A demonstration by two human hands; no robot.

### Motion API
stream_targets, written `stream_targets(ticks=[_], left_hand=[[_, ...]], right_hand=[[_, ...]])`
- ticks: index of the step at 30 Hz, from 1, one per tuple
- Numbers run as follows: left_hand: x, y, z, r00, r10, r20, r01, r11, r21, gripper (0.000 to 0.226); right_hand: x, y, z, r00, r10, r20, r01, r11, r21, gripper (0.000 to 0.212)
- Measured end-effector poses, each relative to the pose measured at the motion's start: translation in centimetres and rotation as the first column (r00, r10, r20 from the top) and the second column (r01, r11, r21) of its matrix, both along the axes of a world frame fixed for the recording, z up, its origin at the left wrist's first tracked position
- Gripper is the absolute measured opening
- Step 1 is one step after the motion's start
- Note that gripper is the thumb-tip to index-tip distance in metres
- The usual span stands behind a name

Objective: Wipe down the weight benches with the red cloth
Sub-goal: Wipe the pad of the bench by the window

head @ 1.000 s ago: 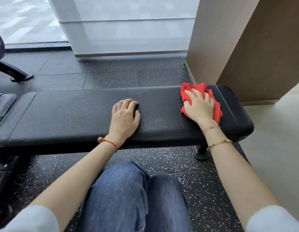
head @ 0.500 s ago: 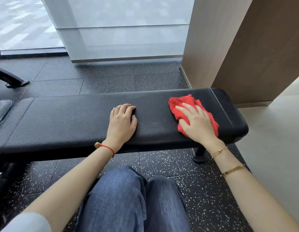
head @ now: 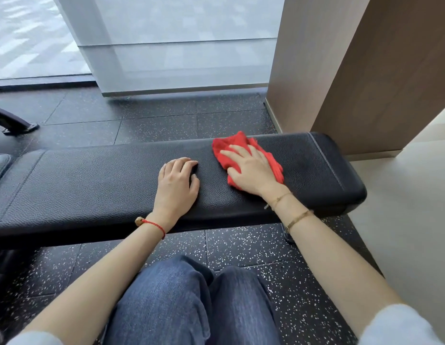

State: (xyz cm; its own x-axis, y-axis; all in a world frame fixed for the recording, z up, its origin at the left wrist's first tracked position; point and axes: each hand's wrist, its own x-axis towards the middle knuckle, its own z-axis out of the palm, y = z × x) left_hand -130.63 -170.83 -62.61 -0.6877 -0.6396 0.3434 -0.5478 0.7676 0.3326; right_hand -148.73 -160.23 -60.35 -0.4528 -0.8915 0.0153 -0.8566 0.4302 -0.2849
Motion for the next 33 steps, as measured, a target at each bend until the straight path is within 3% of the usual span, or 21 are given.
stream_targets(ticks=[4, 10, 13, 15, 21, 24, 28, 31, 33], left_hand=[[0.0, -0.2, -0.1, 1.0, -0.004, -0.013, 0.005, 1.0, 0.014, 0.034], [0.0, 0.0, -0.1, 1.0, -0.005, -0.009, 0.005, 1.0, 0.012, 0.034], [-0.1, 0.2, 0.0, 1.0, 0.003, -0.001, -0.003, 1.0, 0.015, 0.035], [-0.1, 0.2, 0.1, 1.0, 0.006, -0.004, -0.006, 1.0, 0.021, 0.034], [0.2, -0.2, 0.0, 1.0, 0.003, -0.017, -0.003, 1.0, 0.027, 0.034], [0.2, -0.3, 0.1, 1.0, -0.005, -0.02, 0.006, 1.0, 0.027, 0.034], [0.2, -0.2, 0.0, 1.0, -0.007, -0.015, 0.008, 1.0, 0.025, 0.035], [0.1, -0.1, -0.1, 1.0, 0.003, -0.006, -0.003, 1.0, 0.021, 0.035], [-0.1, 0.0, -0.2, 1.0, 0.004, 0.0, -0.004, 1.0, 0.009, 0.035]], right_hand=[[0.0, 5.3, -0.6, 0.999, 0.029, -0.037, -0.031, 0.998, -0.06, 0.052], [-7.0, 8.1, -0.7, 0.939, -0.334, -0.078, 0.331, 0.942, -0.053, 0.051], [-9.7, 5.6, 0.0, 0.905, -0.426, -0.003, 0.426, 0.904, 0.014, 0.052], [-9.2, 3.6, 0.1, 0.919, -0.394, 0.007, 0.393, 0.919, 0.032, 0.052], [-1.1, 2.3, -0.6, 0.997, -0.058, -0.049, 0.056, 0.998, -0.039, 0.051], [0.2, 5.5, -1.0, 0.996, -0.042, -0.073, 0.036, 0.996, -0.082, 0.05], [-2.1, 10.6, -1.5, 0.953, -0.271, -0.133, 0.252, 0.957, -0.144, 0.049], [-5.2, 12.5, -1.4, 0.846, -0.518, -0.123, 0.496, 0.851, -0.17, 0.048], [-7.2, 12.0, -1.0, 0.797, -0.598, -0.084, 0.584, 0.799, -0.141, 0.049]])
